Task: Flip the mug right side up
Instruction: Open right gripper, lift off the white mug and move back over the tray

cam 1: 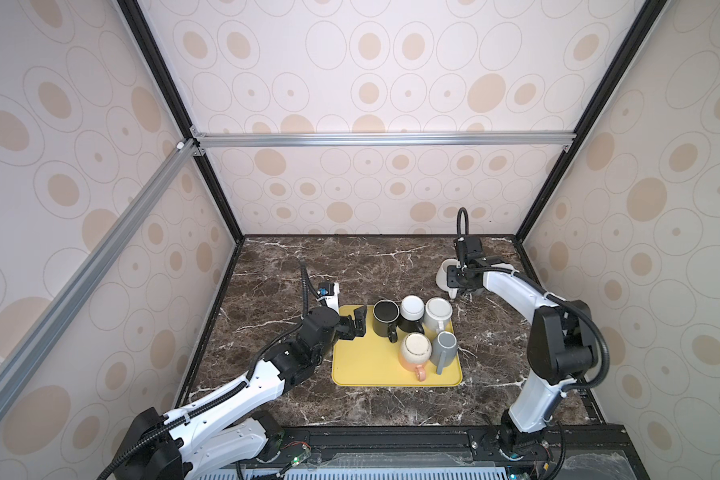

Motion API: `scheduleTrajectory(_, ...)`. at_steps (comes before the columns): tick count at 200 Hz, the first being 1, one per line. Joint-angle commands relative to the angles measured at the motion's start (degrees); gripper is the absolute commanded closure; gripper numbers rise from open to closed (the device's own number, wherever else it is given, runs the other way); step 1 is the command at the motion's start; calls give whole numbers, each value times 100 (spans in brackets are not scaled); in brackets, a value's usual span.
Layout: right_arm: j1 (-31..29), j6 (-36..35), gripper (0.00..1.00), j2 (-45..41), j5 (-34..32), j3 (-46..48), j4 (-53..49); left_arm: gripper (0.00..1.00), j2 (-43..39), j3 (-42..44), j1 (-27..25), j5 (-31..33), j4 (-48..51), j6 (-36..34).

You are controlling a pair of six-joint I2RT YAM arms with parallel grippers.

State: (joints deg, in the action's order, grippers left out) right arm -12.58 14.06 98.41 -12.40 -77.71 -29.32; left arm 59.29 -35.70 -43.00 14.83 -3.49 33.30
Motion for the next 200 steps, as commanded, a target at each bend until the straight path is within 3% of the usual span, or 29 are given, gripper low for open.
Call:
scheduleTrajectory(1, -74, -29, 55, -752, 8, 158, -229, 0, 142, -266, 45, 15, 224, -113)
scheduleTrajectory(53, -931, -129, 53, -1703, -522, 223, -394, 0, 310, -362, 46, 365, 309, -25)
scheduleTrajectory(112, -2378, -282, 53, -2683, -146, 1025, 393, 0, -148, -59, 46, 520, 118, 93)
scheduleTrajectory(141, -2596, 81, 55, -2984, 279, 1021, -125, 0, -148, -125, 54, 56, 339, -154)
scheduleTrajectory(200, -2817, 222, 60, -3417, 404, 1078, -773, 0, -304, -129, -11, -204, 720, 70)
